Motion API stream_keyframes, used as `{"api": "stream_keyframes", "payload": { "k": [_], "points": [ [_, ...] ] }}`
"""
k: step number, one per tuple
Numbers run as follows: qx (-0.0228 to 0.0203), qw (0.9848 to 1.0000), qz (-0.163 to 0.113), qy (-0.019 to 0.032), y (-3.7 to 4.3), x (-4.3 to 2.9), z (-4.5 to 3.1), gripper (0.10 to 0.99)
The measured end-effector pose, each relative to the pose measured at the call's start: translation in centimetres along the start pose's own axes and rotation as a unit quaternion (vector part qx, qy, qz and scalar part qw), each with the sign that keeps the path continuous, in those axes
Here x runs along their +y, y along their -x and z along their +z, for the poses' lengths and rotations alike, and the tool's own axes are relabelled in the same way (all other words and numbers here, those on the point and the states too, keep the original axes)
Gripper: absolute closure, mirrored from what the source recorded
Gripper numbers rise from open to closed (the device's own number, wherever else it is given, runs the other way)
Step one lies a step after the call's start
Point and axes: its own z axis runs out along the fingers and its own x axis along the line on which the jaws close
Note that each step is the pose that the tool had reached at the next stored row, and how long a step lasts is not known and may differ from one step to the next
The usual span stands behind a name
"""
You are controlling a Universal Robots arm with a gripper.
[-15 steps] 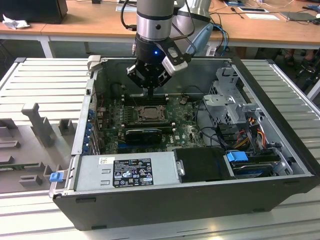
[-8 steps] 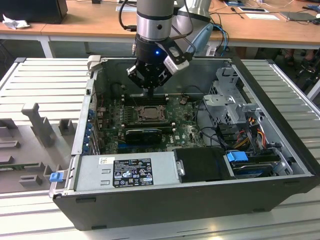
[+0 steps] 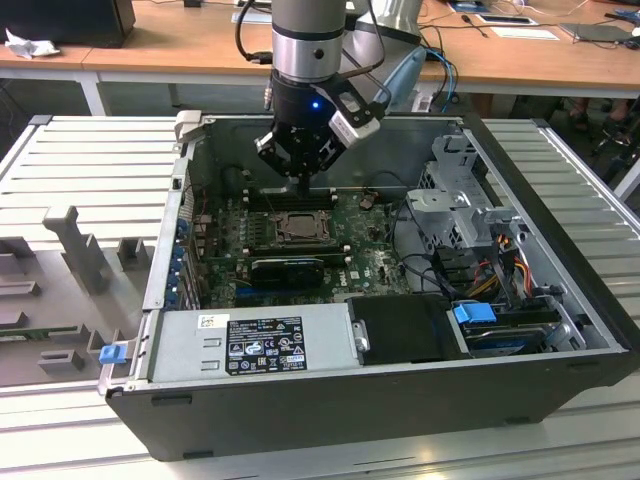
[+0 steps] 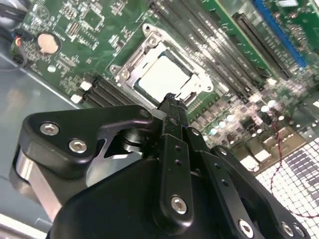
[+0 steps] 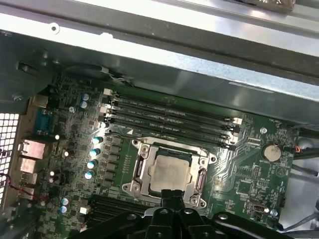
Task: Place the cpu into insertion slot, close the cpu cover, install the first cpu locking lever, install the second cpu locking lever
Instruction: 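Install the first cpu locking lever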
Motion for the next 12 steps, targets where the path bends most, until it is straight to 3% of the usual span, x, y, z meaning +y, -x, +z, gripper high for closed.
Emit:
{"api": "stream_keyframes", "payload": {
  "k": [1, 5, 8, 12],
  "points": [
    [-0.0019, 1.0000, 0.001, 0.0083, -0.09, 0.02, 0.01, 0.980],
    [-0.0024, 0.9995, 0.029, 0.0081, -0.13, 0.03, 0.17, 0.980],
    [-0.0027, 0.9980, 0.063, 0.0073, -0.13, 0.03, 0.30, 0.980],
    [-0.0033, 0.9937, 0.112, 0.0061, -0.13, 0.02, 0.44, 0.980]
  ]
}}
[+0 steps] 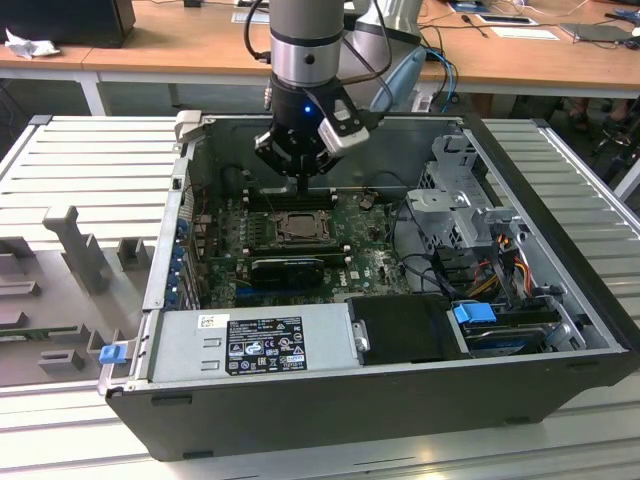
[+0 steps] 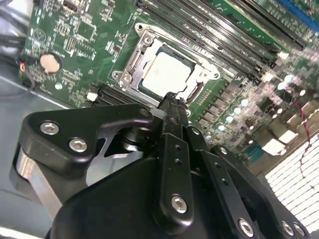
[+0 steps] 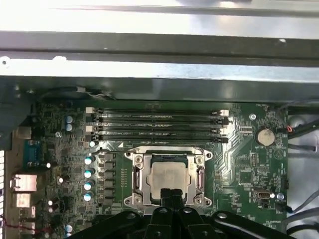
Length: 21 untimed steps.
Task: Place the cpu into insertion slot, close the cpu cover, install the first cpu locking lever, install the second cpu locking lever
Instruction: 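Install the first cpu locking lever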
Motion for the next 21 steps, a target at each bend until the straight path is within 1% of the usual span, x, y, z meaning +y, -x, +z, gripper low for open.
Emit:
{"api": "stream_keyframes", "payload": {
  "k": [1, 5, 8, 11, 12, 13, 14, 15, 17, 19, 21],
  "points": [
    [-0.0002, 1.0000, 0.005, -0.0001, -0.02, 0.00, 0.01, 0.980],
    [-0.0003, 1.0000, 0.006, 0.0001, -0.33, 0.00, 0.03, 0.980],
    [-0.0002, 1.0000, 0.006, 0.0000, -1.05, -0.01, 0.00, 0.980],
    [-0.0002, 1.0000, 0.006, 0.0000, -2.44, -0.03, -0.01, 0.980],
    [-0.0002, 1.0000, 0.006, 0.0000, -3.20, -0.03, 0.00, 0.980],
    [-0.0002, 1.0000, 0.006, 0.0000, -3.62, -0.04, 0.01, 0.980],
    [-0.0003, 1.0000, 0.006, 0.0001, -4.29, -0.03, 0.04, 0.980],
    [-0.0002, 1.0000, 0.006, 0.0001, -4.64, -0.02, 0.06, 0.980],
    [-0.0002, 1.0000, 0.006, 0.0000, -5.64, 0.01, 0.09, 0.980],
    [-0.0003, 1.0000, 0.006, 0.0001, -6.45, 0.15, 0.13, 0.980],
    [-0.0002, 1.0000, 0.006, 0.0000, -6.80, 0.39, 0.18, 0.980]
  ]
}}
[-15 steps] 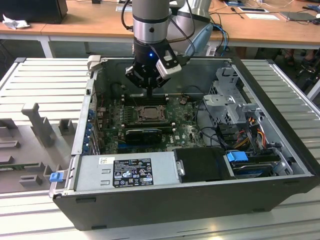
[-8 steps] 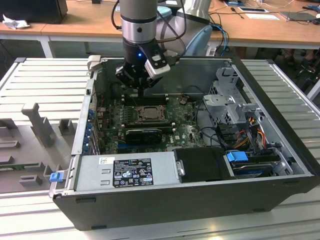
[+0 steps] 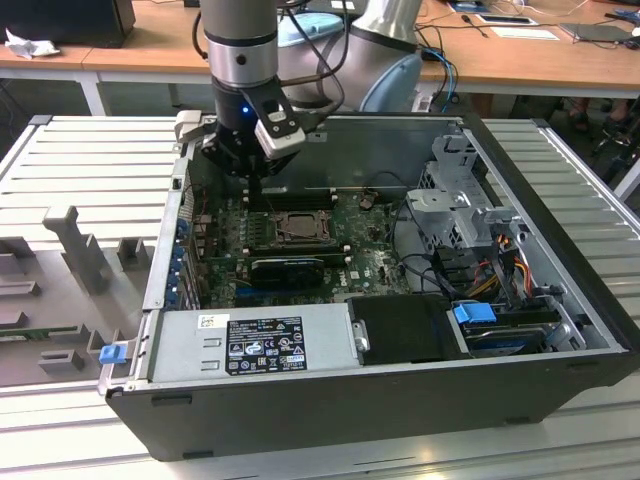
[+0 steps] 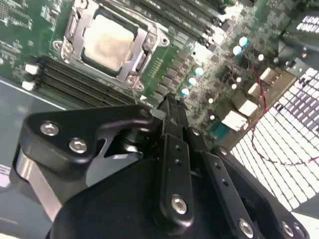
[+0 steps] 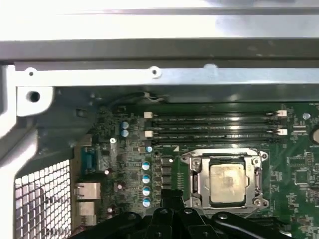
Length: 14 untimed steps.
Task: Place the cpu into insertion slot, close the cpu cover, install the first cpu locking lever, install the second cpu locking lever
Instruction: 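Install the first cpu locking lever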
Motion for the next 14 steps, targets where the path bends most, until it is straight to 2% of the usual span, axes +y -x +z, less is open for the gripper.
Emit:
{"api": "stream_keyframes", "payload": {
  "k": [5, 9, 12, 14],
  "points": [
    [0.0000, 1.0000, 0.000, 0.0001, -0.71, 0.76, 0.41, 0.980],
    [0.0000, 1.0000, 0.000, 0.0001, -0.79, 1.73, 0.57, 0.980],
    [0.0000, 1.0000, 0.000, 0.0001, -0.81, 2.73, 0.72, 0.980],
    [0.0000, 1.0000, 0.000, 0.0001, -0.74, 2.93, 0.75, 0.980]
  ]
}}
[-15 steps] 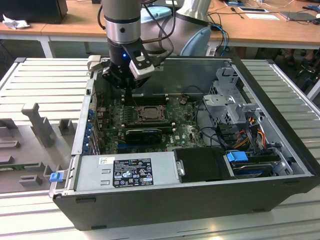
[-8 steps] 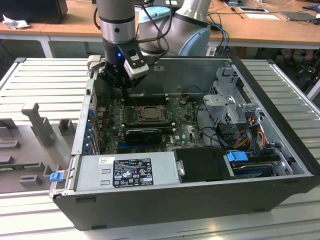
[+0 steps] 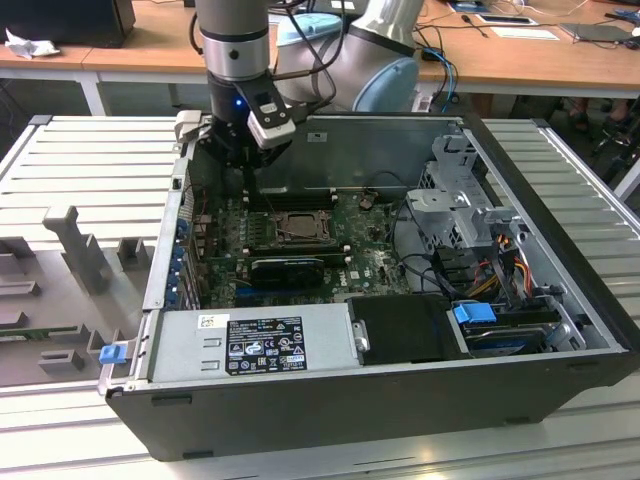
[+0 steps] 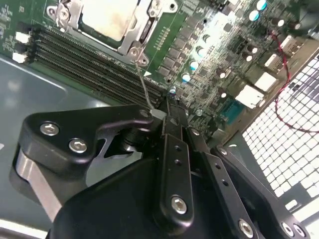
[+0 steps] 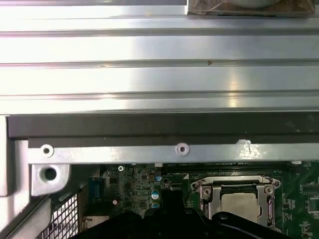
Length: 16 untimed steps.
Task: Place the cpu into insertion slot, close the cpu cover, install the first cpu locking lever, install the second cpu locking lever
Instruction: 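Install the first cpu locking lever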
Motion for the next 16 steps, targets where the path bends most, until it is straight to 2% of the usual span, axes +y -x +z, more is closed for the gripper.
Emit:
{"api": "stream_keyframes", "payload": {
  "k": [2, 5, 9, 10, 13, 14, 16],
  "points": [
    [0.0000, 1.0000, 0.000, 0.0000, 0.26, 0.06, 0.01, 0.980],
    [0.0000, 1.0000, 0.000, 0.0000, 1.95, 0.15, 0.05, 0.980],
    [0.0006, 1.0000, 0.000, 0.0000, 3.82, 0.24, 0.12, 0.980],
    [0.0010, 1.0000, 0.000, -0.0001, 4.55, 0.27, 0.15, 0.980],
    [0.0012, 1.0000, 0.000, 0.0004, 5.34, 0.28, 0.21, 0.980],
    [0.0014, 1.0000, 0.000, 0.0029, 5.42, 0.28, 0.23, 0.980],
    [0.0015, 0.9999, 0.000, 0.0163, 5.59, 0.28, 0.47, 0.980]
  ]
}}
